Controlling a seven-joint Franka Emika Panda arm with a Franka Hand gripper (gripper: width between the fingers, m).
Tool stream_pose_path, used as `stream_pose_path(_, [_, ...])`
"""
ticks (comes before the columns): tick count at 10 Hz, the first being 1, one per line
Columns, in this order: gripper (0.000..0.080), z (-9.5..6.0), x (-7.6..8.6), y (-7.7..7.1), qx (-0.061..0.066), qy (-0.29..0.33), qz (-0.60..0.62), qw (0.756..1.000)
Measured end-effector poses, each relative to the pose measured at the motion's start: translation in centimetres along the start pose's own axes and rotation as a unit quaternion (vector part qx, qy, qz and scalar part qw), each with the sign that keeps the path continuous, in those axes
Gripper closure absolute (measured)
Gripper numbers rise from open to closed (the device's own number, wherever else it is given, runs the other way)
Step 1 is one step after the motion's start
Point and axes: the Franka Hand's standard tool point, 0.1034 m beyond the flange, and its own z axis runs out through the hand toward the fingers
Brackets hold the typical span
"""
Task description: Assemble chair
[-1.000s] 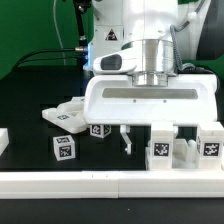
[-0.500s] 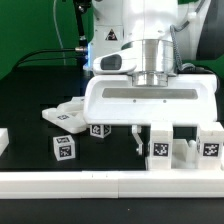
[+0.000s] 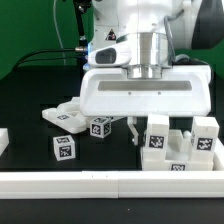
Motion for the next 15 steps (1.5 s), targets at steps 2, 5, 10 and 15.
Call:
stream_pose_path(2, [0.0777,-2.3,0.0,-1.0,0.024,-0.044,0.017,0.999])
stream_pose_path(5, [0.0777,-5.4,2.1,-0.3,0.038,-0.196,0.020,0.980])
stream_pose_path(10, [0.0777,-6.3,3.6,1.0,0.029,-0.358,0.004,0.933])
stream_pose_path(15, [0.0777,-3.9,1.0,0.9,-0.018,-0.583,0.009,0.812])
